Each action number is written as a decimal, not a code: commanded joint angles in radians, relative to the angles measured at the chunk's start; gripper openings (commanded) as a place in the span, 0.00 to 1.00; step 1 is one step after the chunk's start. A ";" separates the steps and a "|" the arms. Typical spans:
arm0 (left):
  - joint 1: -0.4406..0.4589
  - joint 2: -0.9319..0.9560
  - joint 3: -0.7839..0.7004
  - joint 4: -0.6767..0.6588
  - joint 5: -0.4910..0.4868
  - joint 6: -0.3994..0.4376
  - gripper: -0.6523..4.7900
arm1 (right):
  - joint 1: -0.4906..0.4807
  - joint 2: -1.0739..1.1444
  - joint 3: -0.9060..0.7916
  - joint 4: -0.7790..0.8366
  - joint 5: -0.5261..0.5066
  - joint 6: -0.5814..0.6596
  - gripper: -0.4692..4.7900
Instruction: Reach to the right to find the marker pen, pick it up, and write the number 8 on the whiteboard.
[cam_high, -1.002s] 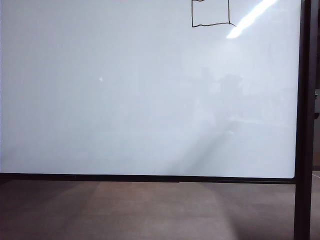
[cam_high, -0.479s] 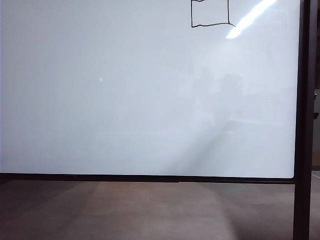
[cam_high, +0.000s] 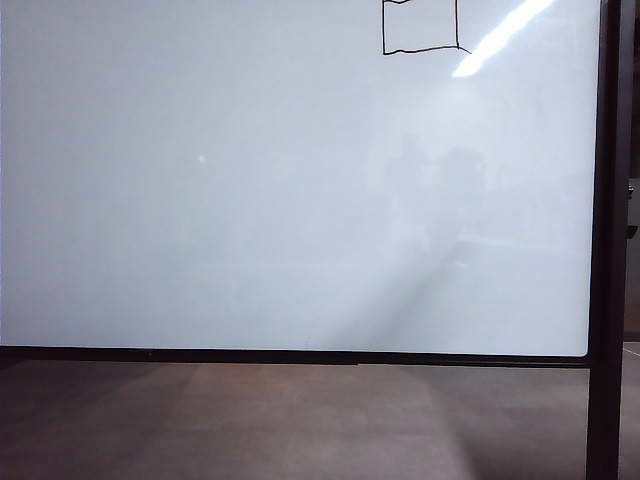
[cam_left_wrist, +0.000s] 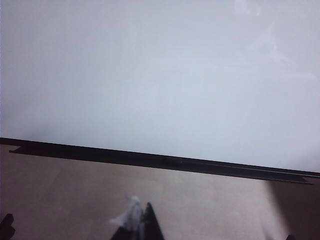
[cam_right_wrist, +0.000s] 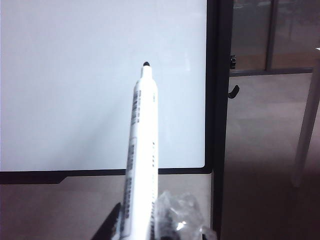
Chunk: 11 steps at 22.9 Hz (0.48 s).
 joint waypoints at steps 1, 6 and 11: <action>0.003 0.001 0.001 -0.001 -0.005 0.004 0.11 | 0.001 -0.001 0.005 0.020 -0.001 -0.003 0.08; 0.002 0.001 0.001 0.002 -0.005 -0.002 0.11 | 0.001 -0.001 0.005 0.020 -0.001 -0.002 0.08; 0.002 0.001 0.001 0.012 -0.003 0.049 0.11 | 0.001 -0.001 0.005 0.020 -0.001 -0.003 0.08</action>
